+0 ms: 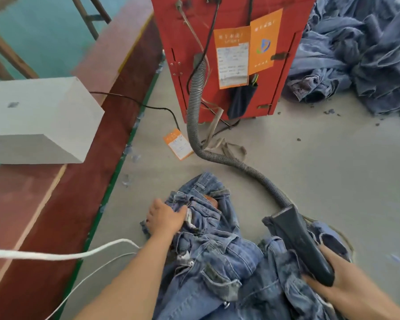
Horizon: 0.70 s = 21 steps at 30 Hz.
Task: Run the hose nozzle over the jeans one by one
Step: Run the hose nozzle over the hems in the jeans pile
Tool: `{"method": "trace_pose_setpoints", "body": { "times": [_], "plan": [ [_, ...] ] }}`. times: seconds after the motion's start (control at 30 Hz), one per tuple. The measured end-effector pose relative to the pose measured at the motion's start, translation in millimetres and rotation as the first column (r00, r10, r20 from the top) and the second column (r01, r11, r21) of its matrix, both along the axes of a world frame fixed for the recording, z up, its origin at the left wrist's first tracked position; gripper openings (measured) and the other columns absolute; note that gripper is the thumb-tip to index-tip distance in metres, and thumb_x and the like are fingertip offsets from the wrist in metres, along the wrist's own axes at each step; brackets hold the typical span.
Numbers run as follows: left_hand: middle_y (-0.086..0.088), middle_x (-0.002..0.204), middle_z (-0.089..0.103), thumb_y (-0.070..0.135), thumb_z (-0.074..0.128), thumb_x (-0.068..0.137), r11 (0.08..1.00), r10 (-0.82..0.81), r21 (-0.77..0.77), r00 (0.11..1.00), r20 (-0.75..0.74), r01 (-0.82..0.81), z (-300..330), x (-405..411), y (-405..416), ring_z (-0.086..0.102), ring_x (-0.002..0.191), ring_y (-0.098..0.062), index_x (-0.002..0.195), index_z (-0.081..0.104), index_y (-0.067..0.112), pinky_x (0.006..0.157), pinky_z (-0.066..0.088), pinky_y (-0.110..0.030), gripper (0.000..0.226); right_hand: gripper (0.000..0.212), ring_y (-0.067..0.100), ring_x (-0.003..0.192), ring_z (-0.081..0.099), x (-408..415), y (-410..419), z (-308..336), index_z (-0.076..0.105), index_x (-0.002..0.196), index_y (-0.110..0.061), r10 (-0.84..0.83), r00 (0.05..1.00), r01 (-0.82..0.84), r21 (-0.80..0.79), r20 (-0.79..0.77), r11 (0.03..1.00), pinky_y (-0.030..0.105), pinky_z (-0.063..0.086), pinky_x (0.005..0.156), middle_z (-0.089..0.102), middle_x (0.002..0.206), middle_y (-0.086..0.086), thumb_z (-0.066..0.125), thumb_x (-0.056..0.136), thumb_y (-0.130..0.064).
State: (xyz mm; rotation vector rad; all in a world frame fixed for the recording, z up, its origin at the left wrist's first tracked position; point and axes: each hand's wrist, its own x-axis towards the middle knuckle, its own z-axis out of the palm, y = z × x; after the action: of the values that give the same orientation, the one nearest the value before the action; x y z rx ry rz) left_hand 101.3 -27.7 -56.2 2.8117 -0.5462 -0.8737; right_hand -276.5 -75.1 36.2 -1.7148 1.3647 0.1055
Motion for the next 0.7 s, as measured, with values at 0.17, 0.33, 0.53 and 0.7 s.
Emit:
{"method": "trace_pose_setpoints", "body": {
  "times": [0.17, 0.33, 0.53, 0.7],
  "plan": [
    [-0.022, 0.167, 0.023, 0.052, 0.083, 0.080, 0.986, 0.163, 0.053, 0.901, -0.402, -0.155, -52.1, 1.3, 11.5, 0.035, 0.149, -0.038, 0.161, 0.005, -0.001, 0.115, 0.038, -0.046, 0.125, 0.038, -0.006, 0.084, 0.064, -5.1, -4.4, -4.3, 0.064, 0.108, -0.034, -0.066, 0.994, 0.066, 0.002, 0.082, 0.998, 0.017, 0.045, 0.072, 0.069, 0.091, -0.017, 0.087, 0.079, -0.030],
    [-0.013, 0.137, 0.061, 0.052, 0.087, 0.061, 0.995, -0.100, -0.031, 0.873, -0.478, 0.097, -24.5, -9.5, 6.6, 0.062, 0.118, -0.028, 0.142, 0.049, 0.004, 0.081, 0.049, -0.036, 0.102, 0.040, 0.022, 0.070, 0.066, -11.0, -4.7, 2.3, 0.063, 0.109, -0.026, -0.169, 0.968, 0.170, 0.011, 0.184, 0.985, 0.023, 0.049, 0.056, 0.068, 0.087, 0.005, 0.082, 0.078, -0.041],
    [0.000, 0.109, 0.077, 0.048, 0.091, 0.049, 0.953, -0.289, -0.139, 0.671, -0.682, 0.269, 28.2, -31.6, -5.8, 0.076, 0.092, -0.021, 0.129, 0.063, 0.022, 0.084, 0.062, -0.046, 0.089, 0.038, 0.027, 0.065, 0.066, -20.6, -1.9, 9.3, 0.058, 0.119, -0.021, -0.167, 0.961, 0.164, 0.029, 0.221, 0.986, 0.026, 0.051, 0.052, 0.069, 0.089, 0.013, 0.081, 0.089, -0.020],
    [-0.020, 0.164, 0.026, 0.054, 0.059, 0.098, 0.703, -0.638, 0.276, 0.752, -0.165, 0.656, 53.6, -55.1, -17.0, 0.032, 0.148, -0.040, 0.163, 0.003, 0.010, 0.119, 0.029, -0.050, 0.096, 0.028, 0.009, 0.048, 0.050, -22.0, 2.3, 19.4, 0.059, 0.110, -0.012, -0.202, 0.944, 0.213, -0.015, 0.261, 0.977, 0.019, 0.042, 0.044, 0.057, 0.067, 0.008, 0.076, 0.090, -0.005]
  ]
}}
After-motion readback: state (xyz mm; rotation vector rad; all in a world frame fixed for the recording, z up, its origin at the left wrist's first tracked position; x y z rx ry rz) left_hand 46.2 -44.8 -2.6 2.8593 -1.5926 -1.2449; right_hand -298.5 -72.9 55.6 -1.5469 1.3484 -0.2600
